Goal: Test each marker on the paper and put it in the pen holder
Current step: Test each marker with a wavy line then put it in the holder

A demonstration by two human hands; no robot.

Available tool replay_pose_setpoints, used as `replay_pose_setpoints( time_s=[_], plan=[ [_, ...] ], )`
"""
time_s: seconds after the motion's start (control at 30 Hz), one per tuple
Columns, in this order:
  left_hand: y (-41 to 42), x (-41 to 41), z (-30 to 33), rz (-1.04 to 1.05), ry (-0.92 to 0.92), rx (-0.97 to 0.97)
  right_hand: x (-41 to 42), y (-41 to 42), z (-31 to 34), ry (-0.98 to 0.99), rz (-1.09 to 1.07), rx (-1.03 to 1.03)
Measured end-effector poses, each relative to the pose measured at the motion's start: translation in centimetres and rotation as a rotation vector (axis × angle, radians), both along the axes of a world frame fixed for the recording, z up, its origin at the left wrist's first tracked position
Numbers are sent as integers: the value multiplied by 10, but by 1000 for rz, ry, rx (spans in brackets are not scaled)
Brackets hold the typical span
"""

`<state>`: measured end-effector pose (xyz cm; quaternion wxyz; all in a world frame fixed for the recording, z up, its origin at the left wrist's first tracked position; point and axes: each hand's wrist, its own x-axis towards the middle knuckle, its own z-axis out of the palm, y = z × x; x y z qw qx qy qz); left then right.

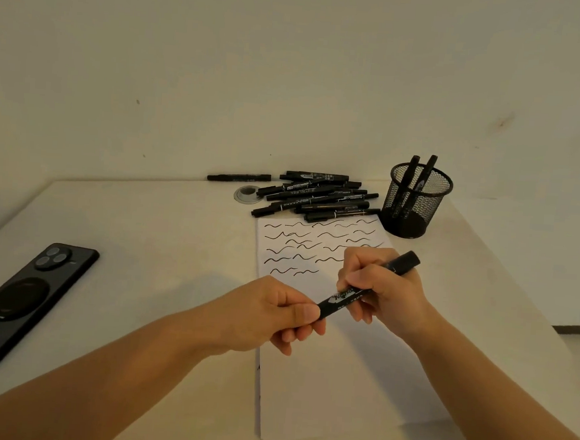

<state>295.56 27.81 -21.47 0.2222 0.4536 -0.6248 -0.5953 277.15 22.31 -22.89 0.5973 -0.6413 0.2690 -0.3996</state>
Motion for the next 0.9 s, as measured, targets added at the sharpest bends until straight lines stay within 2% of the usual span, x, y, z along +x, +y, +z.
replay_pose_setpoints(
  time_s=[0.2, 0.37, 0.43, 0.53, 0.57, 0.7, 0.8, 0.9],
  plan=[
    [-1, -1, 6, -39, 46, 85, 0, -3, -1, -89, 29, -19],
    [-2, -5, 7, 6, 8, 62, -3, -7, -4, -111, 42, -5],
    [-1, -9, 6, 56, -93, -86, -5, -8, -4, -107, 38, -7],
    [0, -12, 2, 117, -447, -635, -8, -11, -2, -109, -32, 22],
    [-1, -13, 1, 132, -545, -743, -7, -12, -2, -96, -84, 41],
    [-10, -15, -3, 205, -719, -975, 2, -8, -7, -34, -253, 270],
    [-14, -15, -5, 196, -777, -1111, 6, -3, -4, 71, -213, 438],
    [-11, -21, -8, 208, -672, -980, 6, 0, -4, 59, -188, 418]
  ],
)
